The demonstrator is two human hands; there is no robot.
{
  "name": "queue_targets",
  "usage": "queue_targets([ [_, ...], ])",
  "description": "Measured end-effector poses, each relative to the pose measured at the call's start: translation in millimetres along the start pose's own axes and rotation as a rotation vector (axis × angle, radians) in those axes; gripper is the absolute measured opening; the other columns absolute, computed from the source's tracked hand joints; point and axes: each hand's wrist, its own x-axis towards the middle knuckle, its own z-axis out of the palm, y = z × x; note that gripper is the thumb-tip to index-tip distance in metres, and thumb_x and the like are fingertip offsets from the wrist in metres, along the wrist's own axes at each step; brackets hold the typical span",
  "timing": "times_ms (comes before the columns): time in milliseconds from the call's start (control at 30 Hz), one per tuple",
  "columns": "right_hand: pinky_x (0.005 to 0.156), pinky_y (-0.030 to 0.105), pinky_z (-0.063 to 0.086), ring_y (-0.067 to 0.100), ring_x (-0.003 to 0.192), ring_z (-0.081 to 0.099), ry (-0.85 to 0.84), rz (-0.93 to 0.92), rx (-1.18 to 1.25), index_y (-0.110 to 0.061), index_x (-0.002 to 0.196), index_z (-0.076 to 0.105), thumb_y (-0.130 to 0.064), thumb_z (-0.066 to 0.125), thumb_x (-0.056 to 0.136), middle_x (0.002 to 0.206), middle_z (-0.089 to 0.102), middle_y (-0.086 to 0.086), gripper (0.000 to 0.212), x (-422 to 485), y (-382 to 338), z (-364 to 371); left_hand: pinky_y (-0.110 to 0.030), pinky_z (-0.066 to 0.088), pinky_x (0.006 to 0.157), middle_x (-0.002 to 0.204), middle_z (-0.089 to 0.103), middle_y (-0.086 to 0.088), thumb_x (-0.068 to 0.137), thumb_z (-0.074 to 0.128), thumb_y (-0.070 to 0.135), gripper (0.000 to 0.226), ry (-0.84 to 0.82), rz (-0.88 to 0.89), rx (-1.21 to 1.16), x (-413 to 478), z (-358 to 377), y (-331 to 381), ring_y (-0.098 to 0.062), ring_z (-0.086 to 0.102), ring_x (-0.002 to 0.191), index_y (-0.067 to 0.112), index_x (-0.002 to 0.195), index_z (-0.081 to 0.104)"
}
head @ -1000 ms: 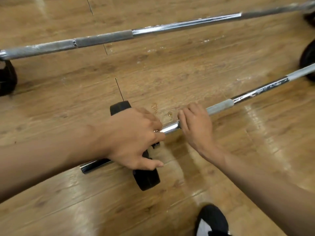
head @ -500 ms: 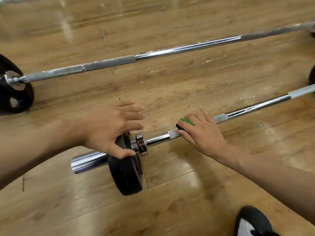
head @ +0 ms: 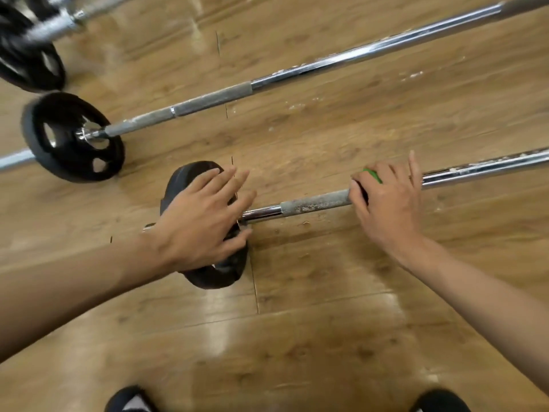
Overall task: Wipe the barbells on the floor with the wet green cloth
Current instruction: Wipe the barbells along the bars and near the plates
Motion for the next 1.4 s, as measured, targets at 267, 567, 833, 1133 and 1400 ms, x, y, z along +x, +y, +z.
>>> queue_targets([
  [267, 0.112, 0.049, 0.037, 0.034, 0.1, 0.058, -0.063, -0.065, 0.005, -0.013, 0.102, 0.072, -0.029, 0.05, 0.105, 0.103, 0.068, 0.01, 0.028, 6, -43, 6, -0.038, 0.002, 0.13, 0.174, 0.003, -0.011, 0.107, 0.013, 0.058, 0.076, 0.062, -0.277, -0.427, 72, 24, 54, -0.023, 0.003, 0.161, 0.011, 0.167, 0.007],
  [567, 0.123, 0.054, 0.029, 0.027, 0.095, 0.066, 0.072, -0.265, -0.117, -0.017, 0.112, 0.073, -0.035, 0.051, 0.108, 0.105, 0.071, 0.005, 0.029, 11, 15, 7, -0.047, 0.017, 0.129, 0.162, 0.042, -0.014, 0.108, 0.002, 0.056, 0.076, 0.258, -0.414, -0.422, 109, 64, 60, -0.032, 0.03, 0.155, 0.017, 0.155, 0.048],
  [833, 0.121, 0.062, 0.024, 0.039, 0.106, 0.057, 0.082, 0.262, -0.196, -0.007, 0.109, 0.071, -0.03, 0.034, 0.112, 0.108, 0.064, 0.019, 0.044, 22, 105, -18, -0.047, 0.012, 0.129, 0.166, 0.037, -0.008, 0.104, -0.001, 0.056, 0.076, 0.236, -0.389, -0.501, 131, 65, 37, -0.03, 0.024, 0.157, 0.027, 0.154, 0.05],
  [1133, 0.127, 0.049, 0.021, 0.032, 0.101, 0.06, 0.09, 0.047, -0.014, -0.007, 0.111, 0.071, -0.018, 0.045, 0.108, 0.103, 0.068, 0.011, 0.028, 53, -39, 50, -0.044, -0.001, 0.13, 0.166, 0.037, -0.012, 0.104, 0.005, 0.051, 0.077, 0.238, -0.316, -0.555, 145, 59, 0, -0.026, 0.021, 0.158, 0.017, 0.145, 0.06],
  [1400, 0.128, 0.046, 0.018, 0.028, 0.116, 0.059, 0.057, -0.074, 0.093, -0.003, 0.119, 0.07, -0.011, 0.055, 0.105, 0.118, 0.068, 0.015, 0.022, 67, -80, 70, -0.045, 0.007, 0.13, 0.159, 0.049, -0.007, 0.103, 0.001, 0.049, 0.078, 0.252, -0.358, -0.532, 173, 63, -12, -0.022, 0.03, 0.155, 0.016, 0.148, 0.056],
])
